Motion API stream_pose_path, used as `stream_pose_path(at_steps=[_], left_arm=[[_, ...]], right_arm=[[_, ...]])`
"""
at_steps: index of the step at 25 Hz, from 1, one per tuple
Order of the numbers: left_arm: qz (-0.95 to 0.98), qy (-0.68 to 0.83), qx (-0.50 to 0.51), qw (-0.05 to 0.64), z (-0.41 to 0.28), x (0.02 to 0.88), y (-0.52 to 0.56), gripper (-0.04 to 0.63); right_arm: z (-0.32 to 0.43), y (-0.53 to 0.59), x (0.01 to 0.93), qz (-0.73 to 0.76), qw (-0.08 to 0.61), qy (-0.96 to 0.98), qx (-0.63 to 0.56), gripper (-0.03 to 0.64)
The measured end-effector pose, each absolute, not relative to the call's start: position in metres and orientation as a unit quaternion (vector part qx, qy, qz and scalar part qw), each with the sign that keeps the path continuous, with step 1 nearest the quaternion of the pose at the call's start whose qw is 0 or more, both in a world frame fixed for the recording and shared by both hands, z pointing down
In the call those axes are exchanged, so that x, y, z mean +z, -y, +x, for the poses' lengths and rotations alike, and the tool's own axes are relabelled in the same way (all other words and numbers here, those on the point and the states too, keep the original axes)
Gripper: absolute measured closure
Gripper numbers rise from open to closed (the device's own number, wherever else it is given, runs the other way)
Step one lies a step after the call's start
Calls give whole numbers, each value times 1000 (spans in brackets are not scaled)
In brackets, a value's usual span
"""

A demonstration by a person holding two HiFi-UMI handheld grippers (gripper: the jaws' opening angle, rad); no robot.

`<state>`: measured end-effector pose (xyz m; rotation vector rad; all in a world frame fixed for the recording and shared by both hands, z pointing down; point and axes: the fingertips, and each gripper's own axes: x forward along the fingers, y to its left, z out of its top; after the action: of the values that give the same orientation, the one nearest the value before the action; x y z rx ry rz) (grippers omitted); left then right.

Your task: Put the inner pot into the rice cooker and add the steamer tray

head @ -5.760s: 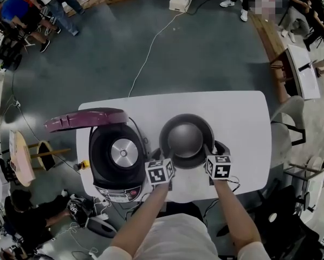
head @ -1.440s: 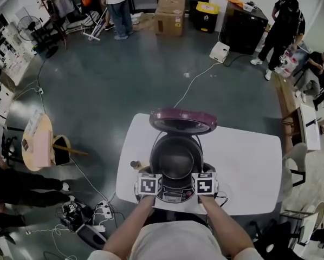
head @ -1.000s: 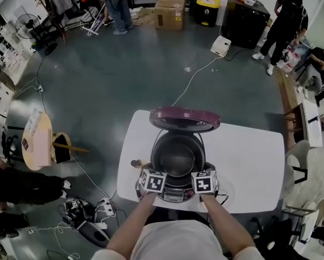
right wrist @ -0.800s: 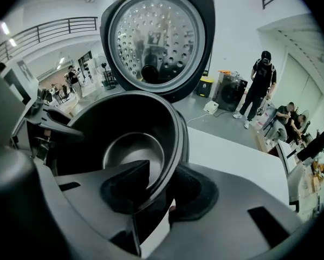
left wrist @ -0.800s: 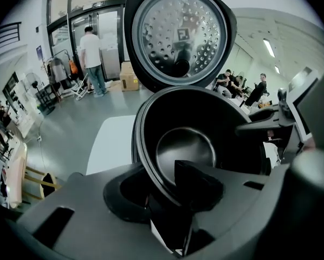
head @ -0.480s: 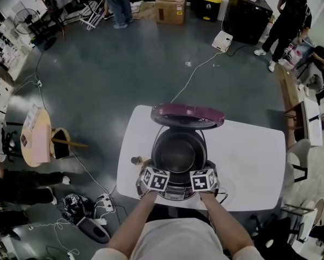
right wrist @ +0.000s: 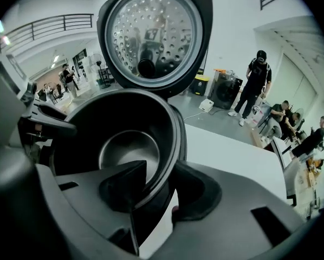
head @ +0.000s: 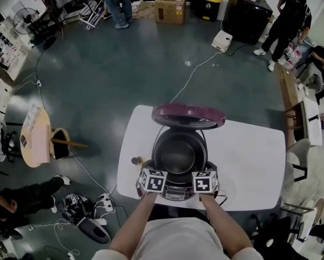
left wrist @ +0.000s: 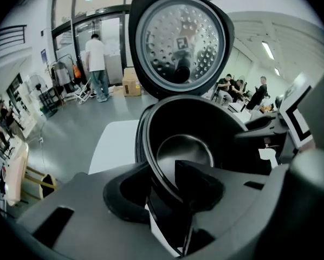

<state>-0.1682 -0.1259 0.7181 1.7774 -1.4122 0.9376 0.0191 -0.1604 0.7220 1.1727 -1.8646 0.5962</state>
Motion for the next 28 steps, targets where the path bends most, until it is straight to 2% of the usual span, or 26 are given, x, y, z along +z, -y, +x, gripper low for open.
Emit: stream_pose_path(at_steps=[6,8,15,28], left_arm=[[681,538,369,332,-166,723,124,438],[681,543,367,326,-168,720,125,416],[694,541,350,320,-181,707,118,417],[775,519,260,251,-180,611,116,527]], right_arm=[[27,159,723,464,424,747,218,442],[29,161,719,468,419,748,213,428],[29,162,697,481,398,758,192,419],[-2,139,603,510,310,790,139,503]])
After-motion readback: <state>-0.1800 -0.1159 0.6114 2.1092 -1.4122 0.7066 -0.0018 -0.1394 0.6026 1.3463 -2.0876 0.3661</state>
